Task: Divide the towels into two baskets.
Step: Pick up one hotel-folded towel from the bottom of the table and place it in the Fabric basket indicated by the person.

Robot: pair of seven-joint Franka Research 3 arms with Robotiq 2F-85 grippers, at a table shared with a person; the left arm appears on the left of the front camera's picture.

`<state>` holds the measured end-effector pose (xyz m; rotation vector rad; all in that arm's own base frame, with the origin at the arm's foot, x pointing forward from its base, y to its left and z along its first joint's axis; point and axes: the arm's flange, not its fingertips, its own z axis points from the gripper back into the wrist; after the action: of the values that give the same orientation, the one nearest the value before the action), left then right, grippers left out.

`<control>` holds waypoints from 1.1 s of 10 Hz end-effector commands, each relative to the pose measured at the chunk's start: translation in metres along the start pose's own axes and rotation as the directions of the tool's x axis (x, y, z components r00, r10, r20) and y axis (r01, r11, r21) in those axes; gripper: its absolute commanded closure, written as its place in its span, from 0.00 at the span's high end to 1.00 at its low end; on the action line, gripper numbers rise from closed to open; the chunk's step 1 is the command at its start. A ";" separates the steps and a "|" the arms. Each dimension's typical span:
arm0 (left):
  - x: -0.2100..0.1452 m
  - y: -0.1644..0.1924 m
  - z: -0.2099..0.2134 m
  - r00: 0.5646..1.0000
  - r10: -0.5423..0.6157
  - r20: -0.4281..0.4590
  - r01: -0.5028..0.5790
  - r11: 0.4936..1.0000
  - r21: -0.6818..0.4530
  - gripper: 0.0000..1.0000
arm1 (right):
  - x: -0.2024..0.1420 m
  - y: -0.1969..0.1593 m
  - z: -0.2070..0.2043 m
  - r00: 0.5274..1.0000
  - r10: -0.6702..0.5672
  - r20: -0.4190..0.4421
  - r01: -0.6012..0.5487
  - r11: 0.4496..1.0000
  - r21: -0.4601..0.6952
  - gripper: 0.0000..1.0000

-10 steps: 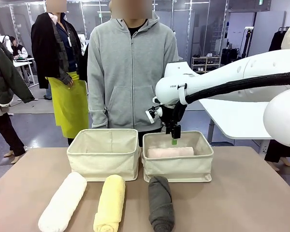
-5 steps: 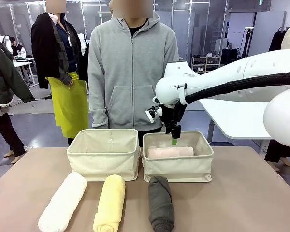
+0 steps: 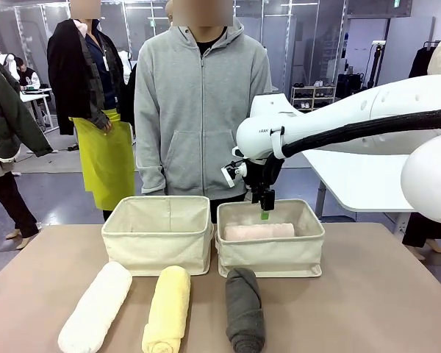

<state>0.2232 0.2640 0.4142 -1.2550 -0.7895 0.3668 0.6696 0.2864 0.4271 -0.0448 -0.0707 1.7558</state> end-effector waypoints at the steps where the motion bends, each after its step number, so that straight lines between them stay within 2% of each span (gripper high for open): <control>1: -0.001 -0.002 0.004 1.000 -0.007 0.001 0.007 1.000 -0.011 1.00 | -0.012 0.038 0.041 0.995 -0.077 0.069 0.077 0.997 0.005 1.00; 3: -0.001 -0.002 0.004 1.000 -0.007 0.001 0.007 1.000 -0.011 1.00 | -0.036 0.083 0.071 0.967 -0.206 0.149 0.202 0.979 0.037 1.00; 4: -0.001 -0.002 0.004 1.000 -0.007 0.001 0.007 1.000 -0.011 1.00 | -0.057 0.106 0.082 0.937 -0.285 0.201 0.278 0.959 0.062 1.00; 6: -0.001 -0.002 0.004 1.000 -0.007 0.001 0.007 1.000 -0.011 1.00 | -0.110 0.149 0.085 0.840 -0.450 0.305 0.419 0.893 0.162 1.00; 7: -0.001 -0.002 0.004 1.000 -0.007 0.001 0.007 1.000 -0.011 1.00 | -0.141 0.168 0.077 0.765 -0.552 0.331 0.505 0.834 0.224 1.00; 8: -0.001 -0.002 0.004 1.000 -0.007 0.001 0.007 1.000 -0.011 1.00 | -0.179 0.198 0.070 0.656 -0.646 0.391 0.557 0.764 0.326 1.00; 9: -0.001 -0.002 0.004 1.000 -0.007 0.001 0.007 1.000 -0.011 1.00 | -0.214 0.220 0.063 0.532 -0.708 0.464 0.576 0.704 0.414 1.00; 10: -0.001 -0.002 0.004 1.000 -0.007 0.001 0.007 1.000 -0.011 1.00 | -0.247 0.239 0.054 0.425 -0.733 0.530 0.540 0.676 0.502 1.00; 11: -0.001 -0.002 0.004 1.000 -0.007 0.001 0.007 1.000 -0.011 1.00 | -0.287 0.260 0.045 0.303 -0.778 0.550 0.529 0.618 0.582 1.00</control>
<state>0.2231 0.2640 0.4142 -1.2549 -0.7895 0.3669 0.4735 -0.0231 0.4547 0.7842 -0.3272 0.8356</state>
